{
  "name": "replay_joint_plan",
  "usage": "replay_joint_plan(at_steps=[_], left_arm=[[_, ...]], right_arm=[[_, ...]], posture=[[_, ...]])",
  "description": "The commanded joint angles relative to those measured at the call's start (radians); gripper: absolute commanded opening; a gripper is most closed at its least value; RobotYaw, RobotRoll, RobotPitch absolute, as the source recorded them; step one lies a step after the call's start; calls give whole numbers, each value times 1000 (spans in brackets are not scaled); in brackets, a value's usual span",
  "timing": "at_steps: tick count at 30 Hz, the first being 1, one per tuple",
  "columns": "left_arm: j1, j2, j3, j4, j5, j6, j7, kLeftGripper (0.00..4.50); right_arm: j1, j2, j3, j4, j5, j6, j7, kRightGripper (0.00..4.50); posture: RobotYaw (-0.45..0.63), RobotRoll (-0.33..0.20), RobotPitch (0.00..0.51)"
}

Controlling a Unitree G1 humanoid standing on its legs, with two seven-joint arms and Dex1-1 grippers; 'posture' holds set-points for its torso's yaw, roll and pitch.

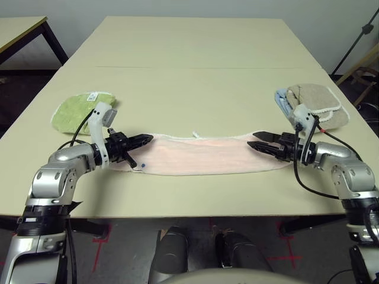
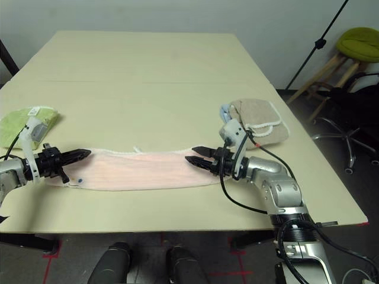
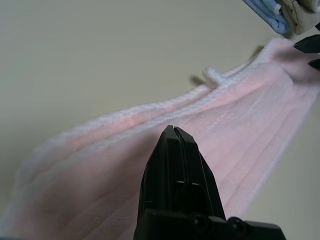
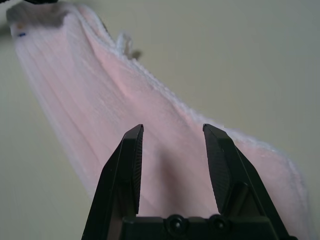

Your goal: Fold the towel and set it aside.

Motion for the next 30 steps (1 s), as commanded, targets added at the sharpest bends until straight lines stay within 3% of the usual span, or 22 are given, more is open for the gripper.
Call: replay_joint_plan(at_steps=[1, 5, 9, 23, 30], left_arm=[[19, -1, -14, 30, 9, -16, -6, 26], [17, 4, -11, 36, 5, -19, -9, 0], [9, 5, -12, 39, 6, -20, -10, 0], [-5, 9, -34, 113, 43, -71, -22, 0], [8, 37, -67, 210, 127, -132, -9, 0]], right_arm=[[11, -4, 21, 12, -14, -34, 16, 2338], [8, -4, 25, 17, -10, -45, 25, 1468], [1, 1, 24, 29, -6, -55, 29, 29], [-10, 9, 47, 95, -58, -111, 2, 29], [-6, -8, 77, 185, -155, -118, -52, 29]], posture=[[165, 0, 152], [165, 0, 152], [165, 0, 148], [165, 0, 146], [165, 0, 146]])
